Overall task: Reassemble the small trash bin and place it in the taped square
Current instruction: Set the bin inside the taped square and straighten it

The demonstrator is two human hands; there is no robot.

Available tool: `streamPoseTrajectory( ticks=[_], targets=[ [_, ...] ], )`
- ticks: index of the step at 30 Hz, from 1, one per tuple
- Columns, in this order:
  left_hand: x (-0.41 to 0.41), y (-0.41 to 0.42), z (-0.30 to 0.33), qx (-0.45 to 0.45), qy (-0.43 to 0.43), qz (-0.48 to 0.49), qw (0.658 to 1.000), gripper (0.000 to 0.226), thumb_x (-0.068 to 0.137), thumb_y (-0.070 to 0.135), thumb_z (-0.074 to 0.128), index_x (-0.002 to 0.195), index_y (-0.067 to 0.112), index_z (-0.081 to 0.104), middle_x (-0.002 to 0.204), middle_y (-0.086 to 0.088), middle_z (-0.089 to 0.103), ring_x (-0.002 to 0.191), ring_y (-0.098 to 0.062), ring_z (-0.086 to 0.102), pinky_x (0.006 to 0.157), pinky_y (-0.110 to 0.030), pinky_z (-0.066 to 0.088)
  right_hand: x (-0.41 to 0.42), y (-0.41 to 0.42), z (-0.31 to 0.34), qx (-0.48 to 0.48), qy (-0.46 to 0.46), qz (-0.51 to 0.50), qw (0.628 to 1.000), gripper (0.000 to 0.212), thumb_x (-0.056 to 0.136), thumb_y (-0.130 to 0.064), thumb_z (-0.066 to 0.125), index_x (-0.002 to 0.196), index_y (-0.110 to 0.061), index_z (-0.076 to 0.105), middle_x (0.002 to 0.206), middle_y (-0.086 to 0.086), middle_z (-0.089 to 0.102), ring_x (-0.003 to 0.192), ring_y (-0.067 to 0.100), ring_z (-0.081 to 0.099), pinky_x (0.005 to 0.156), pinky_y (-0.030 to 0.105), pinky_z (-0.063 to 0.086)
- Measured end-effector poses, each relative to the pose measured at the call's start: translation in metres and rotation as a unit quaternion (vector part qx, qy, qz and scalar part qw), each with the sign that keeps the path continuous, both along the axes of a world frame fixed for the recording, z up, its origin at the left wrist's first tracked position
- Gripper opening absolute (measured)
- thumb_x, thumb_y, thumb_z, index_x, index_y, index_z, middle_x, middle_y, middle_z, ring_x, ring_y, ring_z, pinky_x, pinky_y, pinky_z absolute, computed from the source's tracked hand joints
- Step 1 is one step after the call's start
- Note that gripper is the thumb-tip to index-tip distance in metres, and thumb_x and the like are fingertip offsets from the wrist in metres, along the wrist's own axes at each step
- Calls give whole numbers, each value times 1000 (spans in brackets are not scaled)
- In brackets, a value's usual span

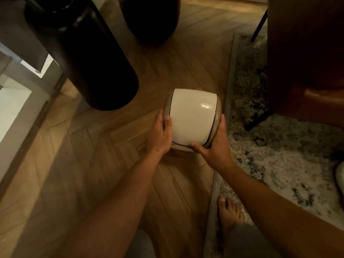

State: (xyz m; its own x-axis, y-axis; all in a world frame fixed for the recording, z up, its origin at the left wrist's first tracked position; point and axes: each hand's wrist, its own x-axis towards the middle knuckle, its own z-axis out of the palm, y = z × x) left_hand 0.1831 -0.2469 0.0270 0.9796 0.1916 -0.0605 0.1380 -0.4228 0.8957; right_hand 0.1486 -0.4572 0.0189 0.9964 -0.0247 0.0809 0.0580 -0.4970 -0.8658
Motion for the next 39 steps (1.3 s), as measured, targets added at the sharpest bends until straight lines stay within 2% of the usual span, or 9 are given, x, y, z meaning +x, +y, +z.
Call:
streamPoseTrajectory(
  ticks=[10,15,17,21,25,27,32,37,39],
  targets=[
    [15,-6,-6,-8,-29,5,1000,70,98,69,25,156,30,31,152,-1,45,133,-16,50,105,-46,47,30,-13,-2,-33,-17,31,999,132,69,-68,83,157,-45,-12,158,-39,10,146,-15,18,112,0,17],
    [44,-2,-3,-8,-31,-24,999,66,96,73,24,154,41,28,148,2,50,122,-13,57,95,-41,54,55,-11,1,-45,5,40,998,131,70,-72,79,152,-49,-20,168,-6,20,154,11,24,122,35,29],
    [57,-3,-1,-1,-24,-23,999,66,94,77,23,153,45,25,148,4,49,120,-12,57,94,-38,54,68,-10,3,-46,6,42,998,130,70,-72,79,151,-51,-21,167,-2,23,153,13,27,121,38,32],
    [80,-3,0,-1,-29,-40,999,68,96,75,23,155,42,25,147,2,50,121,-14,58,95,-45,55,92,-10,3,-26,3,35,999,128,69,-72,80,151,-55,-16,164,-7,30,147,6,34,113,25,36],
    [105,-4,-1,11,-27,-51,998,69,96,74,23,156,39,22,151,2,46,128,-16,55,99,-46,53,117,-14,3,-3,-3,26,1000,124,66,-74,80,146,-65,-16,144,-49,26,130,-30,28,97,-7,26],
    [116,-5,-2,15,-29,-57,998,68,97,73,24,156,40,22,152,5,46,132,-14,52,103,-46,50,128,-18,3,4,5,34,999,122,67,-72,81,145,-67,-12,138,-54,27,126,-33,30,93,-9,29],
    [143,-5,0,-6,-17,-67,998,67,93,80,24,152,48,23,149,13,47,129,-6,51,106,-42,47,154,-19,1,17,12,29,999,125,67,-67,84,160,-30,9,155,-10,42,142,8,44,113,43,45],
    [162,-3,10,-14,-7,-104,994,65,100,66,25,157,36,23,152,8,46,133,-9,47,110,-39,43,170,-15,4,25,7,7,1000,121,69,-59,85,160,-22,15,155,-3,41,141,11,45,112,44,46],
    [169,-1,12,-13,-3,-118,993,61,105,56,25,160,31,19,156,5,42,135,-5,41,109,-23,38,175,-15,4,26,5,4,1000,119,70,-57,85,160,-21,16,155,-2,41,140,12,45,112,43,46]
  ],
)
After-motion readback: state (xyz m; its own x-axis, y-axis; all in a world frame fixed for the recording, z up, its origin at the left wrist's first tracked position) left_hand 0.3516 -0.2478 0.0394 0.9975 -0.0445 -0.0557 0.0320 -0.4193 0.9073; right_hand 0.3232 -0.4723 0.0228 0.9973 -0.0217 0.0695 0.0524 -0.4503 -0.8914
